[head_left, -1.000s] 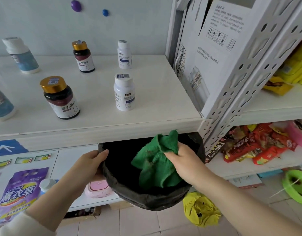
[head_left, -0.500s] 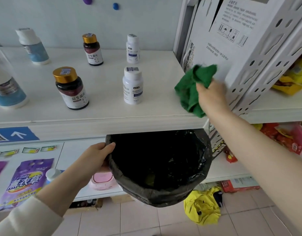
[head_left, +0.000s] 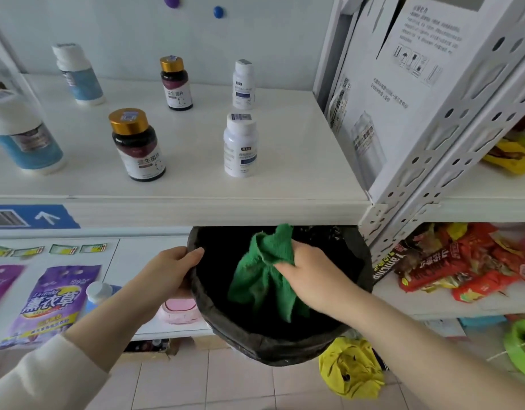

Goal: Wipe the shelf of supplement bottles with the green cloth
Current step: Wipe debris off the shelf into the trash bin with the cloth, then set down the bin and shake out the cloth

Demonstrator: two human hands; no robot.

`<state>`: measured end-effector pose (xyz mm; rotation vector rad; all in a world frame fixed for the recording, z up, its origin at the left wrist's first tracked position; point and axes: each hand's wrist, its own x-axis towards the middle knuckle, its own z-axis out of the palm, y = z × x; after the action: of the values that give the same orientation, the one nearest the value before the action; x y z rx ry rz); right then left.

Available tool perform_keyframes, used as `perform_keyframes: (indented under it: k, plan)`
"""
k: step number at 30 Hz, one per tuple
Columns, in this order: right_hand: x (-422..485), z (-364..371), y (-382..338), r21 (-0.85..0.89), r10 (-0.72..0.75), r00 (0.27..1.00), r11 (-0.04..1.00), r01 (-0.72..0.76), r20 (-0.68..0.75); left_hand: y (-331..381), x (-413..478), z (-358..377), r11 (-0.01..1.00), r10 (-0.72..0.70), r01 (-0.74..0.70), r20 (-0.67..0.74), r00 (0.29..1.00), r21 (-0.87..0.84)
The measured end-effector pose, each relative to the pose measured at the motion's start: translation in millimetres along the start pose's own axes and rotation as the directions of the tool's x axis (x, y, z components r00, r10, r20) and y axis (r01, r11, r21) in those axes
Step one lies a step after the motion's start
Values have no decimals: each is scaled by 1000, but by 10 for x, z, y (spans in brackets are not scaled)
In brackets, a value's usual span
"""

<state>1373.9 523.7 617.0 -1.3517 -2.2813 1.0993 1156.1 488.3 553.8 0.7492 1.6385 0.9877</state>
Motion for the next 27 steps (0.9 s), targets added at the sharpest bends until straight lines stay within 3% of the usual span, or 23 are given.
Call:
perform_keyframes:
  k: [4, 8, 11, 15, 18, 20, 24, 27]
  plan:
    - [-57, 136, 72, 33, -20, 988, 999, 26, -156, -230, -143, -88, 1000, -17, 17, -45, 999, 4]
    - [81, 251, 45, -125, -34, 985, 991, 56, 168, -583, -426, -308, 998, -66, 66, -119, 991, -8]
    - [196, 489, -51, -95, -53, 985, 993, 69, 166, -870, -719, -527, 992, -107, 91, -204, 973, -84]
    - [169, 1086, -408, -134, -53, 892, 983, 126, 450, -1245, -1169, -911, 975, -188, 132, -344, 920, -178]
    - [231, 1597, -724, -130, -130, 905, 972, 198, 406, -1556, -1540, -1316, 962, -236, 145, -437, 868, -231]
    - [243, 1991, -979, -164, -128, 870, 959, 231, 476, -1783, -1783, -1630, 954, -258, 136, -498, 828, -268]
    - [262, 2833, -1560, -35, -143, 913, 985, 169, 383, -2303, -2198, -2324, 944, -281, 107, -595, 752, -312]
    - [174, 3558, -1955, -69, -126, 892, 983, 172, 435, -2710, -2475, -2789, 929, -319, 104, -630, 708, -355]
